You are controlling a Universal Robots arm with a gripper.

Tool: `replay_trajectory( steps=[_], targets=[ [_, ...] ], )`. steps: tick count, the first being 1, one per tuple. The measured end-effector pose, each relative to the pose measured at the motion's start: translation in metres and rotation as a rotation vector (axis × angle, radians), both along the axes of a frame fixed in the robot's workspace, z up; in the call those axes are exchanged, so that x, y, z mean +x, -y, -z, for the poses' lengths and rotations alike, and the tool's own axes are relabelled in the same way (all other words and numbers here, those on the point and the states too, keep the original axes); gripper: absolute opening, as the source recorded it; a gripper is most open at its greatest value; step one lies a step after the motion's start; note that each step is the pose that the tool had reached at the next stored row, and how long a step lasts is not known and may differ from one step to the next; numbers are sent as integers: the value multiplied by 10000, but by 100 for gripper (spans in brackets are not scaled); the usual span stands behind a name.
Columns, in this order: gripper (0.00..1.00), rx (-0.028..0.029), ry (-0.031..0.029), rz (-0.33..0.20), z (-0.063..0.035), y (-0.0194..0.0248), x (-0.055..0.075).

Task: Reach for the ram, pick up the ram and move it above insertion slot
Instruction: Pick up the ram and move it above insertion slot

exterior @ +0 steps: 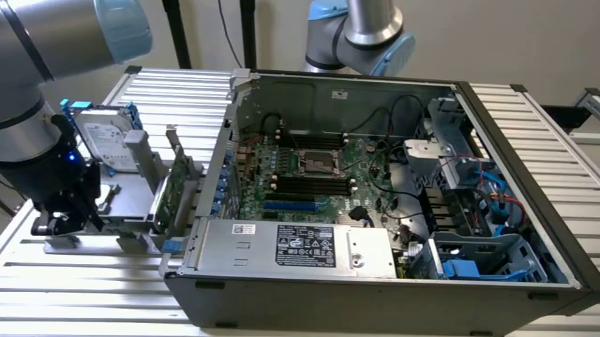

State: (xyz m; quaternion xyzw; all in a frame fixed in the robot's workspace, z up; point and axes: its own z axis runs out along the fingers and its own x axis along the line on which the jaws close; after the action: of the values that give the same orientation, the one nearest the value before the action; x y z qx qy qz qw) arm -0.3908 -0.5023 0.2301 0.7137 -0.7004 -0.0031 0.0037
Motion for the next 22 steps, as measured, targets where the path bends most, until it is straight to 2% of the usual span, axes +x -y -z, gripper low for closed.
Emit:
replay_trajectory(
  steps=[7,12,22],
  targets=[
    [12,1,0,8,-318,0,24],
    [12,0,-1,8,-544,0,93],
    [12,18,-6,4,-1000,0,470]
  ],
)
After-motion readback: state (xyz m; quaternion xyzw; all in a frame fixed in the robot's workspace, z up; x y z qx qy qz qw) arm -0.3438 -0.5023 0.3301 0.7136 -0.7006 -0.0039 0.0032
